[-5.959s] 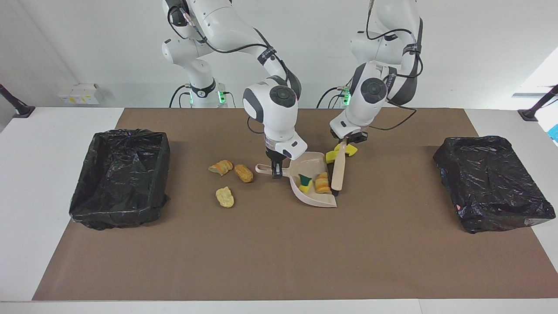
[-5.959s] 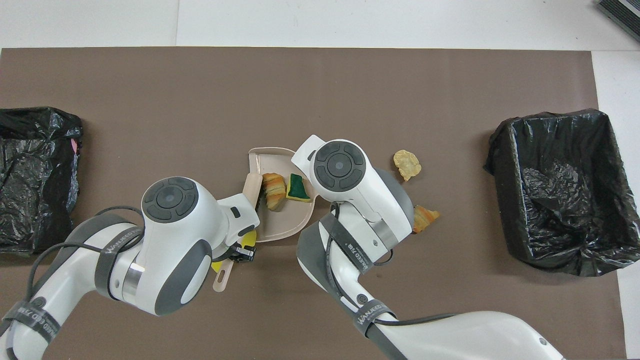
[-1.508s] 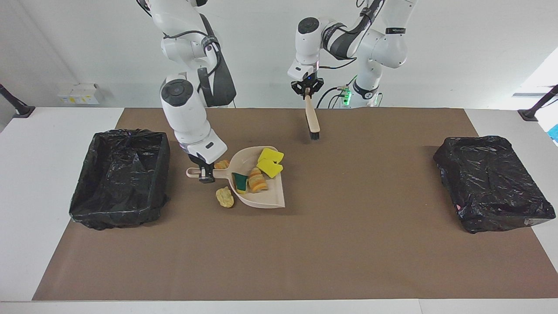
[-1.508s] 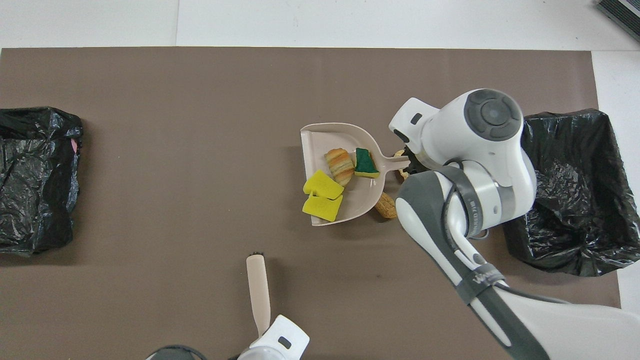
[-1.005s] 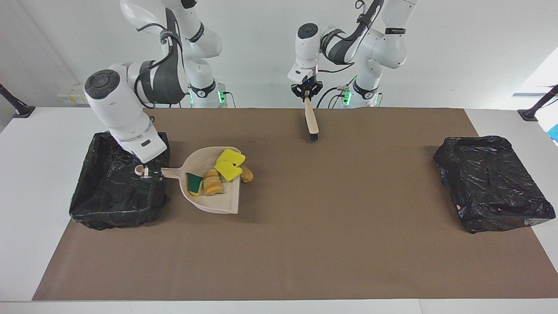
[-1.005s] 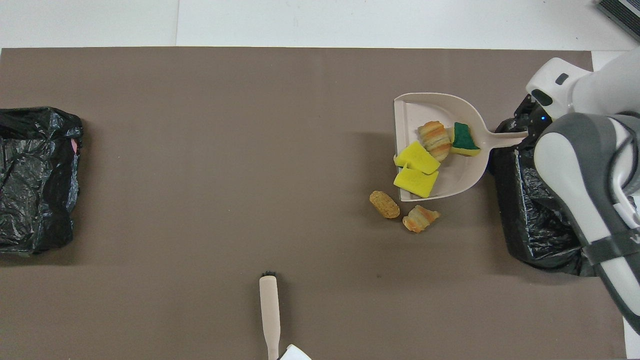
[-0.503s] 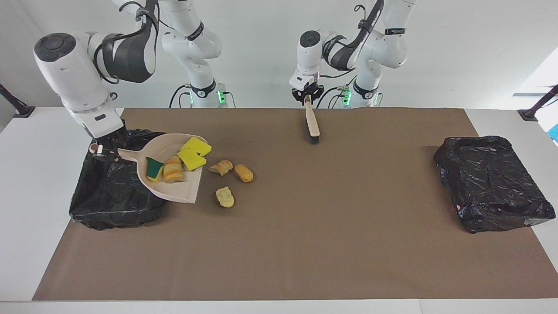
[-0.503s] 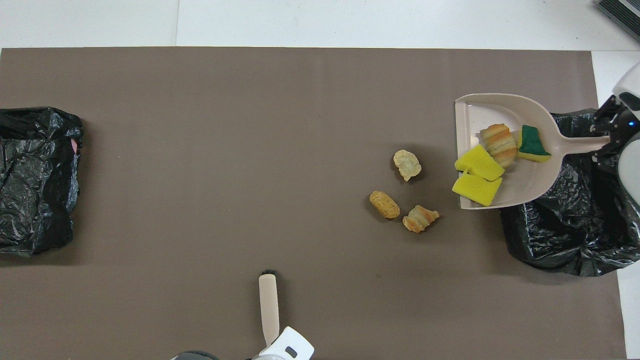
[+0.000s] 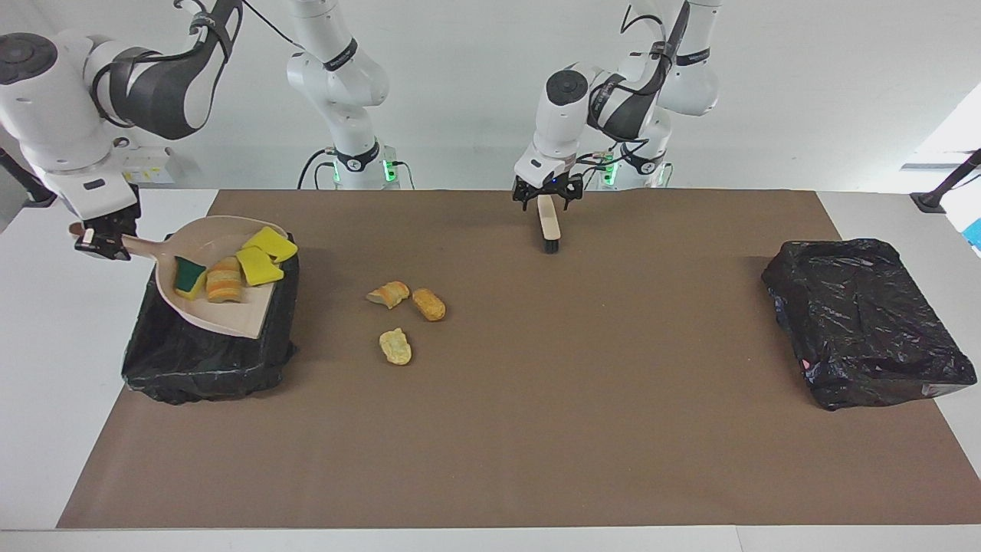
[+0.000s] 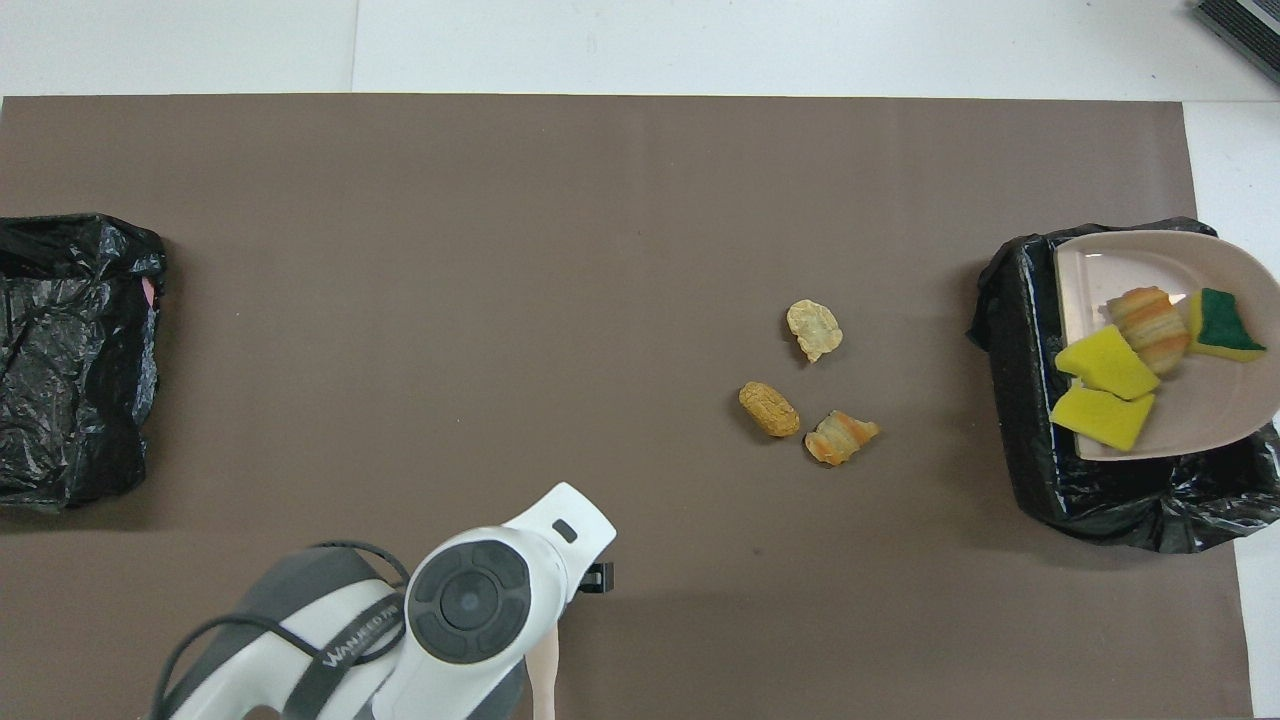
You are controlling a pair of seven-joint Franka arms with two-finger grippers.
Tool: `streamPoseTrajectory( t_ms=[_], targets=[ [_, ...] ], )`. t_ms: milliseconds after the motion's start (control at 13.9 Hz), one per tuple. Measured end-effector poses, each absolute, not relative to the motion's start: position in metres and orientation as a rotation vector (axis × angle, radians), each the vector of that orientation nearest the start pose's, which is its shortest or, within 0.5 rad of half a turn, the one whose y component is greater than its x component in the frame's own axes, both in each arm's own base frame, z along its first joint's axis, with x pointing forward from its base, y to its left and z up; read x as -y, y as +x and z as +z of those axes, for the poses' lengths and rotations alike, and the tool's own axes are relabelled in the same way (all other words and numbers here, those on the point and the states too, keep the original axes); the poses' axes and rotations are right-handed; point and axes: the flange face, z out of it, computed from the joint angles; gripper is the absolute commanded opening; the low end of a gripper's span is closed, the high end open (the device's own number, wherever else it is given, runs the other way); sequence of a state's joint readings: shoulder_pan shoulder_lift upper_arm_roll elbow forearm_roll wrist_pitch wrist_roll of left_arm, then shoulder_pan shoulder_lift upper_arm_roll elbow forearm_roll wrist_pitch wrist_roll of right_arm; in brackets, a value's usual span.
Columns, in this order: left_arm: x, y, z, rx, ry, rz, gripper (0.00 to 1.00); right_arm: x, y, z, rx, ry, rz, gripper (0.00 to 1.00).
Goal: Sweep and dump trash in bin
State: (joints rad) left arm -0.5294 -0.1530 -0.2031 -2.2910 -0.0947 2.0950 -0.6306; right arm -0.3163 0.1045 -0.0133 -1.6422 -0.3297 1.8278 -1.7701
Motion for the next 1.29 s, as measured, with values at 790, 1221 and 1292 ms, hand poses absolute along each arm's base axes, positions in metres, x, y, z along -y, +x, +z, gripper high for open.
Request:
streamPoseTrajectory(
  t_ms=[790,1221,1292],
  targets=[
    [0.091,0.506,0.635,-0.106,-3.185,0.000,1.00,0.233,0.547,0.570,2.677,-2.407,1.211,0.00],
    [0.060,0.538,0.662,-0.110,-3.205,0.015,1.00,0.241,0.543,0.590,2.770,-2.365,1.384,0.00],
    [0.057,0.544,0.660,-0.118,-3.208,0.025,1.00,0.240,0.541,0.596,2.772,-2.375,1.386,0.00]
  ],
)
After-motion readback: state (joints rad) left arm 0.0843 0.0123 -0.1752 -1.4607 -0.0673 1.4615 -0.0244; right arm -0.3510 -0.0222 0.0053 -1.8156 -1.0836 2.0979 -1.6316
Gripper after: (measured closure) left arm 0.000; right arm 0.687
